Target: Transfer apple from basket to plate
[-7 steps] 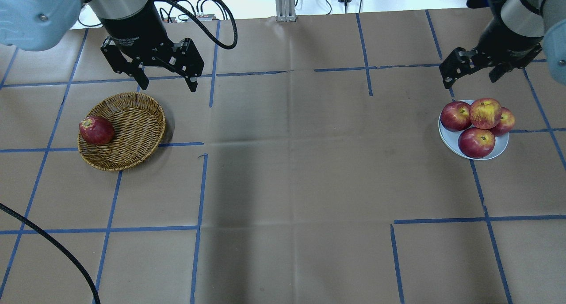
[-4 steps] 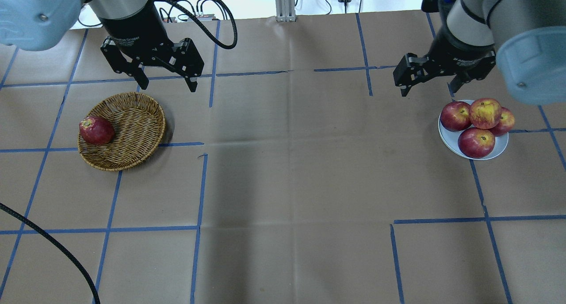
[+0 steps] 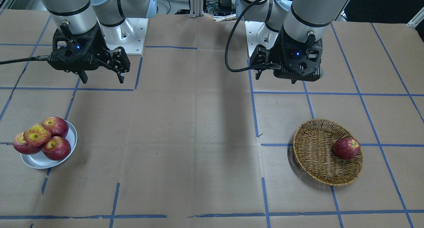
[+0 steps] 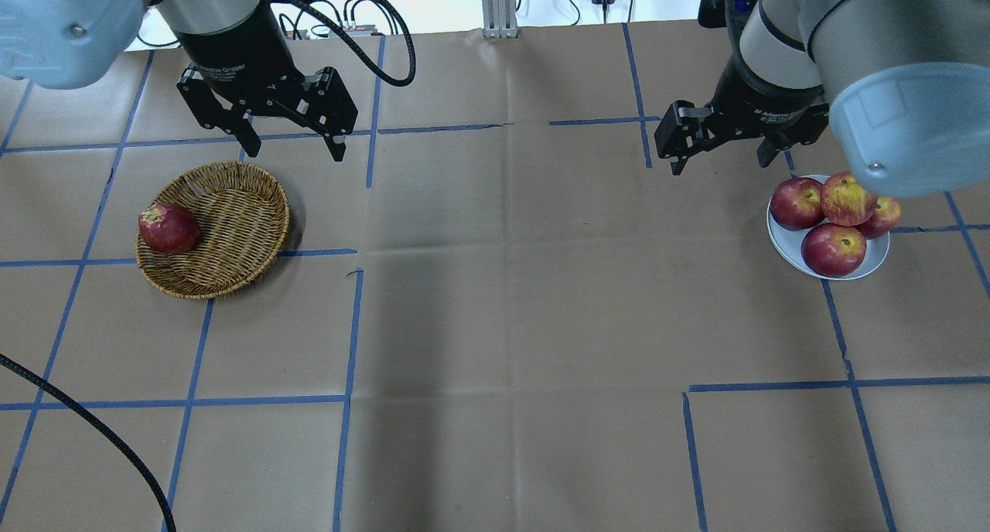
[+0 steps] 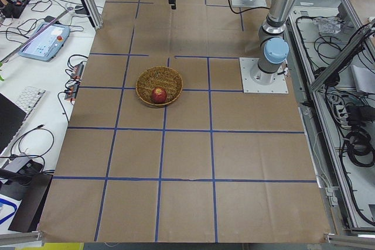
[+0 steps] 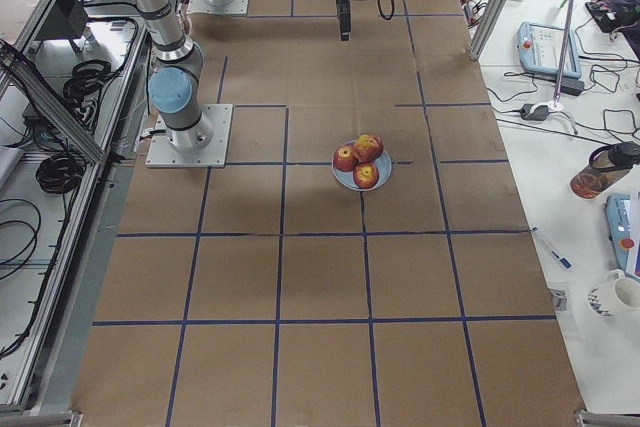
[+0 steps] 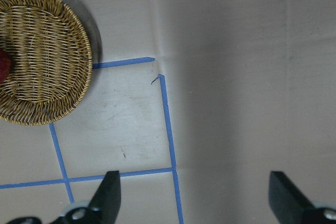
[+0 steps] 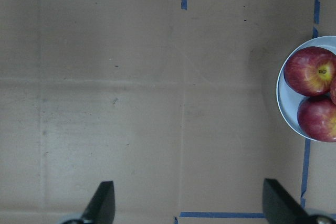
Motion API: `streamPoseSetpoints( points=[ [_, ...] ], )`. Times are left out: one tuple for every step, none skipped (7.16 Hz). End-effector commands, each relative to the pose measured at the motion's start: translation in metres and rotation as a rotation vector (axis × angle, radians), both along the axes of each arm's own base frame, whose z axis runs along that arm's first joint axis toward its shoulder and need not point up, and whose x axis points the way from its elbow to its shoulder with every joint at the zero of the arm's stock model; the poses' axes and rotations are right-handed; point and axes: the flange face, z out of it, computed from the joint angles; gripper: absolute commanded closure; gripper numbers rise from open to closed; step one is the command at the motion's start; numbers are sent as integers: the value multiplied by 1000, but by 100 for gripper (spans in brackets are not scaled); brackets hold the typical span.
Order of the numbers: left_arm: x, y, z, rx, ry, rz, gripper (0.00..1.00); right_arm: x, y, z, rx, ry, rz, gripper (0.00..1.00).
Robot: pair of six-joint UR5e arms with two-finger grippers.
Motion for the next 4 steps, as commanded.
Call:
streamPoseSetpoints(
  points=[
    [0, 0, 0, 0, 0, 0, 1, 0, 0, 0, -2, -1, 0, 0],
    [0, -1, -1, 3, 0, 0, 1, 0, 0, 1, -5, 0, 0, 0],
    [0, -2, -3, 5, 1, 0, 1, 0, 0, 1, -5, 0, 1, 0],
    [0, -2, -3, 5, 1, 0, 1, 0, 0, 1, -5, 0, 2, 0]
  ],
)
